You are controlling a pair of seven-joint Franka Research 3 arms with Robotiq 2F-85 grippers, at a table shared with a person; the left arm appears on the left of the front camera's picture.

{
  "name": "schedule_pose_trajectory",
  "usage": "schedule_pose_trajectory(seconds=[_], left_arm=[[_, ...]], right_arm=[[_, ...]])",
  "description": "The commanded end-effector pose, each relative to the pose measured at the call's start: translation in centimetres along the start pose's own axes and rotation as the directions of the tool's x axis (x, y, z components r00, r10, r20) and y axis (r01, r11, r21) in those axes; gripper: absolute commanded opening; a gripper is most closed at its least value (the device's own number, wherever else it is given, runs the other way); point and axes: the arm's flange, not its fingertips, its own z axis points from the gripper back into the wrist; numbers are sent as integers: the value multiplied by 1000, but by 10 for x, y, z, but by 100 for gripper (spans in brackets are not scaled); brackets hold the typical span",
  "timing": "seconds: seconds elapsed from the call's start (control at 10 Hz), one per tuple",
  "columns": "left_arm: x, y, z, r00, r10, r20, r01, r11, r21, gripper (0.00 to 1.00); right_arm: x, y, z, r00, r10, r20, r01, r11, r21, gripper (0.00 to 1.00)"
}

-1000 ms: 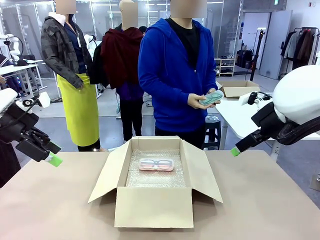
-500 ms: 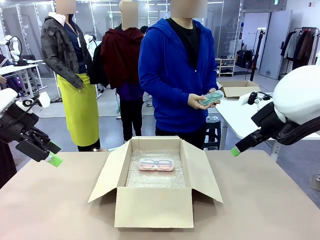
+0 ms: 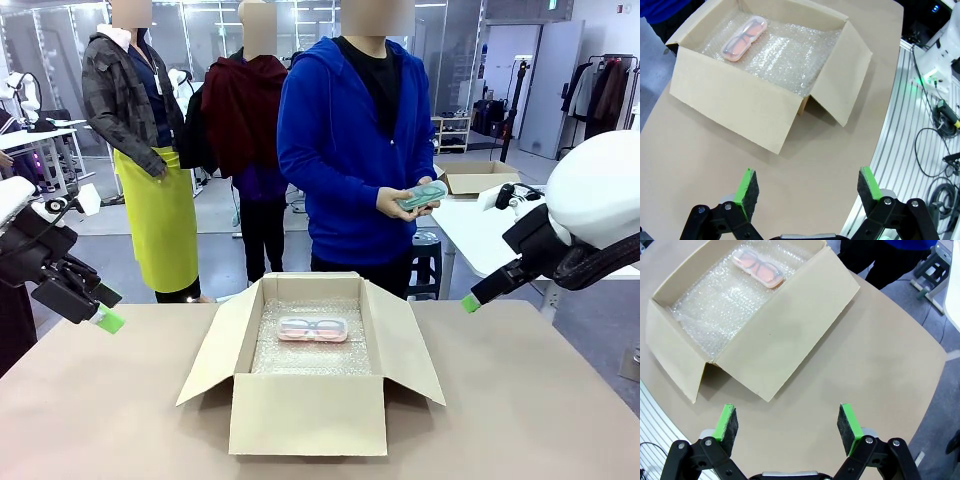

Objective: Pack the glasses set securely to prepare it for shipping.
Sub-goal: Put the Glasses case from the right side of the table into the Package Box.

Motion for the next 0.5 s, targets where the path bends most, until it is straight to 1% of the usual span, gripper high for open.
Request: schedule_pose_trajectory(seconds=[0.0,0.4], left_arm=[[0,1,3,1000,-18,14,18,1000,-21,100],[0,1,3,1000,-18,14,18,1000,-21,100]], right_arm=[[0,0,0,1000,1,1,-1,1000,0,100],[0,0,0,1000,1,1,-1,1000,0,100]])
